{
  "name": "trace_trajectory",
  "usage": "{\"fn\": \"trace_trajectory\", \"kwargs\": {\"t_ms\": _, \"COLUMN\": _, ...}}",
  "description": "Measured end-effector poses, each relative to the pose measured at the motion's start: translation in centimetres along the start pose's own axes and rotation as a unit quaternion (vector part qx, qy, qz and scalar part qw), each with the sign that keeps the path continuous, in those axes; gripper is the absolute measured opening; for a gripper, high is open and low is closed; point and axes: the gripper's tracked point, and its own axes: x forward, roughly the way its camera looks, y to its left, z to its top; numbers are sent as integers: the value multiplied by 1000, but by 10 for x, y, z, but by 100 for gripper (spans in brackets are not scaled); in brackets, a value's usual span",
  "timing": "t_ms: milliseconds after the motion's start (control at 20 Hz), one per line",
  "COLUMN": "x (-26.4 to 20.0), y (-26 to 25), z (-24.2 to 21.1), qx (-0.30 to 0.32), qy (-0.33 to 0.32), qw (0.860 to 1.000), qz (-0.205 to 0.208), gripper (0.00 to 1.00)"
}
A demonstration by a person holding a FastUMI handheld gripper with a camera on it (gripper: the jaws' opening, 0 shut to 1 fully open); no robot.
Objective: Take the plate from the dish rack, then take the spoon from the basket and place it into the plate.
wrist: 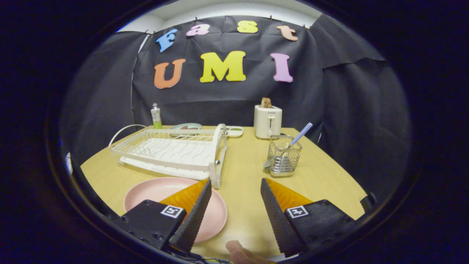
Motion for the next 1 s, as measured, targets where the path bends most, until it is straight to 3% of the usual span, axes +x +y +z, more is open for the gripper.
{"fn": "trace_trajectory", "kwargs": {"t_ms": 50, "x": 0, "y": -7, "z": 17, "qx": 9, "qy": -46, "qw": 999, "qz": -2, "gripper": 100}}
{"fn": "trace_trajectory", "kwargs": {"t_ms": 350, "x": 1, "y": -56, "z": 53, "qx": 13, "qy": -111, "qw": 993, "qz": -26, "gripper": 100}}
{"fn": "trace_trajectory", "kwargs": {"t_ms": 600, "x": 27, "y": -92, "z": 57, "qx": 12, "qy": -108, "qw": 993, "qz": -40, "gripper": 100}}
{"fn": "trace_trajectory", "kwargs": {"t_ms": 750, "x": 54, "y": -105, "z": 56, "qx": 23, "qy": -90, "qw": 995, "qz": -29, "gripper": 100}}
{"fn": "trace_trajectory", "kwargs": {"t_ms": 900, "x": 85, "y": -107, "z": 58, "qx": 33, "qy": -78, "qw": 996, "qz": 13, "gripper": 100}}
{"fn": "trace_trajectory", "kwargs": {"t_ms": 1000, "x": 109, "y": -124, "z": 57, "qx": 39, "qy": -59, "qw": 997, "qz": 1, "gripper": 100}}
